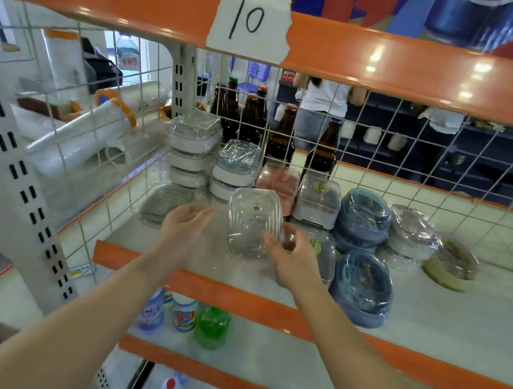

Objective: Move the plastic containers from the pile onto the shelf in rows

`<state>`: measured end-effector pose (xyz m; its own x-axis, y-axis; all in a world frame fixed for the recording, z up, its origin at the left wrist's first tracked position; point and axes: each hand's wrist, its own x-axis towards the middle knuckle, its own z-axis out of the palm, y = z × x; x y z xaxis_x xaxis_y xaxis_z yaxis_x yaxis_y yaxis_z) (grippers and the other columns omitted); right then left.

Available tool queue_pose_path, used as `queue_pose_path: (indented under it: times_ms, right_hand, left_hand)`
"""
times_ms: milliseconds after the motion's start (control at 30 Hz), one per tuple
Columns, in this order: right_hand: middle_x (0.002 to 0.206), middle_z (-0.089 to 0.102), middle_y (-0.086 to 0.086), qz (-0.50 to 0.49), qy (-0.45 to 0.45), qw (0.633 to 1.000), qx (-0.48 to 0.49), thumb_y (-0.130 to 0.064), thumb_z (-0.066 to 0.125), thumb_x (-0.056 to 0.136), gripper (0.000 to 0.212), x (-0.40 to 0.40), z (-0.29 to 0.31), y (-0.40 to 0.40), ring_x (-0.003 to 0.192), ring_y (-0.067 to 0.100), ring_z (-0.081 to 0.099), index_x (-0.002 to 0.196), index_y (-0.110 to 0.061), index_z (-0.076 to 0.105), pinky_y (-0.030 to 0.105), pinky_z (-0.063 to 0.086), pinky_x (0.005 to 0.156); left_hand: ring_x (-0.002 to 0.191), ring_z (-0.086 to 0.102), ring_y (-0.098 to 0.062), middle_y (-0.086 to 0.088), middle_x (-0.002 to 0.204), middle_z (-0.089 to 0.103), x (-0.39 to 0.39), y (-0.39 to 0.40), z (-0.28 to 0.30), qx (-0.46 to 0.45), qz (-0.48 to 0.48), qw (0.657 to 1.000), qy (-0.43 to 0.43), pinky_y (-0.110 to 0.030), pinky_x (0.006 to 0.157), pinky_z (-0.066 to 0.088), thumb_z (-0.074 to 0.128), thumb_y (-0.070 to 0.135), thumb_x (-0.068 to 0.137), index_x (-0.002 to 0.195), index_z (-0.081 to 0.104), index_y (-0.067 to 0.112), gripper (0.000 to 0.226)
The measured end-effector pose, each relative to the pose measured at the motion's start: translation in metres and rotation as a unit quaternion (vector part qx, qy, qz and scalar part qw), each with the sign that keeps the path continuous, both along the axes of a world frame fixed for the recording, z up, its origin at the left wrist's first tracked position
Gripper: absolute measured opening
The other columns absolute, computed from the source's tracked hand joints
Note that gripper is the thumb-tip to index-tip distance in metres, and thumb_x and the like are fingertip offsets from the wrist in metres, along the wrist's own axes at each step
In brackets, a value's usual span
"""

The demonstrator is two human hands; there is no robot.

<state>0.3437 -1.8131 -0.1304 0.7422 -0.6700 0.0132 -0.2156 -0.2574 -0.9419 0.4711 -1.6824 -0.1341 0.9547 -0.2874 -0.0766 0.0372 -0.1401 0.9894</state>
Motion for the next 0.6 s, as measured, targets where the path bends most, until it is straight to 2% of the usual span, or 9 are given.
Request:
queue_pose_path:
  times_ms: [67,133,167,267,400,467,600]
  right_hand:
    - [0.106,0.054,-0.006,-0.006,-0.013,1.0,0.002,-0.034,0.06,0.091,0.053,0.0,-0.001,-0.002,0.099,0.014,0.056,0.138,-0.018,0.041,0.03,0.049,0.082]
    - [0.106,0.051,-0.007,0.001,-0.028,1.0,0.007,-0.031,0.059,0.091,0.052,0.0,-0.001,-0.005,0.096,0.011,0.052,0.138,-0.018,0.04,0.021,0.045,0.074]
    - [0.107,0.051,-0.006,0.01,-0.037,0.999,0.012,-0.03,0.059,0.092,0.051,0.0,-0.002,-0.006,0.094,0.009,0.051,0.138,-0.019,0.04,0.017,0.042,0.07]
    - [0.111,0.053,-0.004,0.027,-0.059,0.997,0.029,-0.028,0.06,0.091,0.05,0.001,-0.003,-0.01,0.095,0.007,0.051,0.137,-0.022,0.04,0.011,0.039,0.068]
    - [0.12,0.056,0.0,0.032,-0.064,0.997,0.019,-0.028,0.061,0.09,0.05,0.006,-0.006,-0.015,0.109,0.016,0.054,0.136,-0.024,0.042,0.022,0.043,0.081]
    - [0.122,0.056,0.001,0.037,-0.06,0.997,0.02,-0.03,0.062,0.09,0.051,0.008,-0.007,-0.017,0.11,0.017,0.055,0.138,-0.025,0.043,0.027,0.043,0.086]
    - [0.118,0.058,0.002,0.034,-0.058,0.997,0.029,-0.033,0.059,0.092,0.047,0.015,-0.008,-0.022,0.104,0.016,0.056,0.135,-0.025,0.045,0.028,0.043,0.085]
  left_hand:
    - [0.076,0.058,-0.014,0.003,0.078,0.063,0.007,0.006,-0.003,0.008,0.019,1.0,0.002,-0.033,0.082,0.048,0.063,0.026,0.089,0.096,0.066,0.015,0.014]
    - [0.068,0.055,-0.011,0.003,0.071,0.061,0.011,0.011,-0.004,0.014,0.023,1.0,0.008,-0.03,0.075,0.046,0.063,0.022,0.088,0.083,0.065,0.018,0.007]
    - [0.066,0.054,-0.01,0.003,0.07,0.06,0.013,0.013,-0.005,0.019,0.022,1.0,0.008,-0.027,0.071,0.045,0.062,0.02,0.089,0.078,0.063,0.021,0.01]
    - [0.067,0.055,-0.01,0.004,0.07,0.06,0.017,0.016,-0.008,0.035,0.018,0.999,0.005,-0.029,0.073,0.045,0.061,0.016,0.088,0.079,0.063,0.022,0.011]
    - [0.072,0.057,-0.013,0.003,0.074,0.062,0.017,0.015,-0.008,0.038,0.004,0.999,-0.003,-0.03,0.076,0.046,0.06,0.015,0.09,0.081,0.062,0.023,0.012]
    - [0.073,0.057,-0.011,0.004,0.075,0.062,0.015,0.014,-0.006,0.042,0.0,0.999,-0.014,-0.03,0.077,0.045,0.059,0.015,0.09,0.085,0.062,0.022,0.01]
    - [0.076,0.059,-0.011,0.003,0.082,0.063,0.014,0.011,-0.002,0.045,-0.007,0.998,-0.031,-0.028,0.078,0.046,0.057,0.015,0.092,0.094,0.063,0.019,0.008]
